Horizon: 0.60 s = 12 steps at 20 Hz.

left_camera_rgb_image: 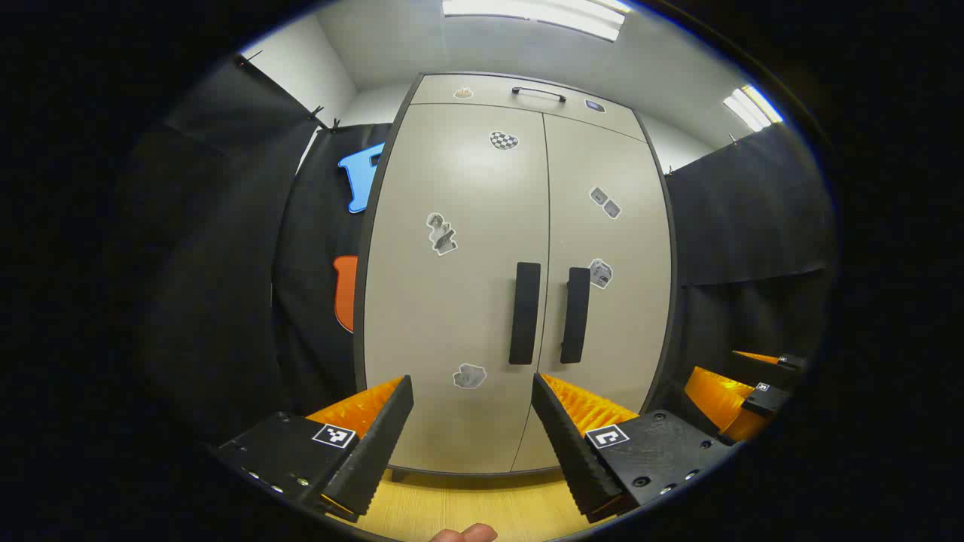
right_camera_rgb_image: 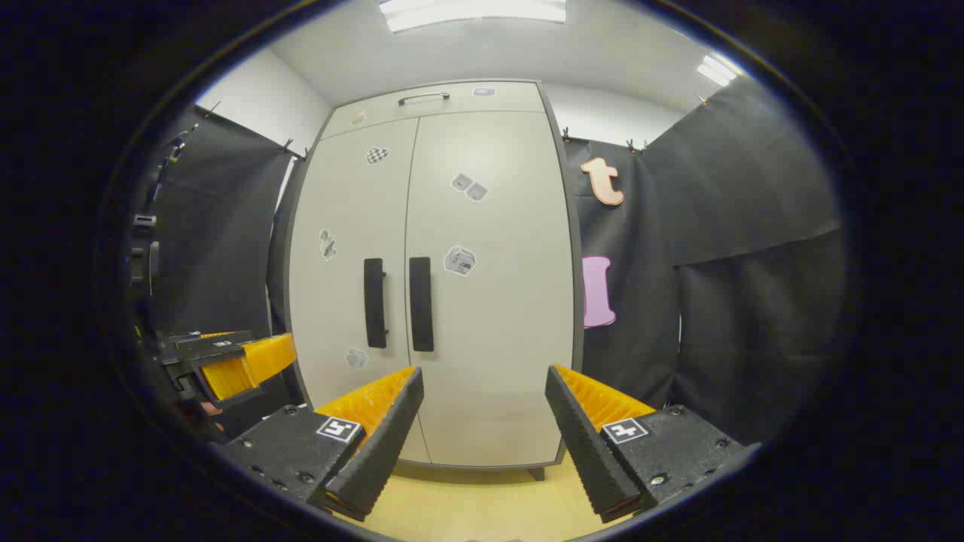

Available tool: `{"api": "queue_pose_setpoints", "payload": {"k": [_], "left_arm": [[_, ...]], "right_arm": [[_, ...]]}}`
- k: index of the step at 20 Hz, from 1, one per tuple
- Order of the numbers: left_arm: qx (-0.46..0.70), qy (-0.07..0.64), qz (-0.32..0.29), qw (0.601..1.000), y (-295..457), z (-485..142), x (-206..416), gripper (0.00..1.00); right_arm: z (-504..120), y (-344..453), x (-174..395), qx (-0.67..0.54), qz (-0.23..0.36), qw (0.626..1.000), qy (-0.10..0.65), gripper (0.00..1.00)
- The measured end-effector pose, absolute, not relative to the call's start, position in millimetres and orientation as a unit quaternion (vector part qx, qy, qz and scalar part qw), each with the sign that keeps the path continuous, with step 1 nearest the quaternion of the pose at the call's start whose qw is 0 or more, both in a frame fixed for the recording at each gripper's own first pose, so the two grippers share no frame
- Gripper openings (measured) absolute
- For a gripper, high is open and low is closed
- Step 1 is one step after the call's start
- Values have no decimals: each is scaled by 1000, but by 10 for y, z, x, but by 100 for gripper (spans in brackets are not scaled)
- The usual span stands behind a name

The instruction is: Open the right door of the double-door shoe cabinet with the right hand, and open the left door with the left hand.

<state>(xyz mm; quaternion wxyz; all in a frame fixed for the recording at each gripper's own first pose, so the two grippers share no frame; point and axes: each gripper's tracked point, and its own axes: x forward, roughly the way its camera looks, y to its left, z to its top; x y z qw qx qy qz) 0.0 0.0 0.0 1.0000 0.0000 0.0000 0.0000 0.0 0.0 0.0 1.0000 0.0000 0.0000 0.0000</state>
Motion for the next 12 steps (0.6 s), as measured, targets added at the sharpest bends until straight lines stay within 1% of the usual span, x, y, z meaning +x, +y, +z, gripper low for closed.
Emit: {"api": "queue_pose_setpoints", "payload": {"k": [4,12], "left_arm": [[4,6,-4,1000,-5,-31,40,95],[16,-9,-3,1000,13,65,82,95]], "right_arm": [[21,-21,44,13,-7,1000,-1,100],[30,-36,66,7,-16,1000,-6,100]]}}
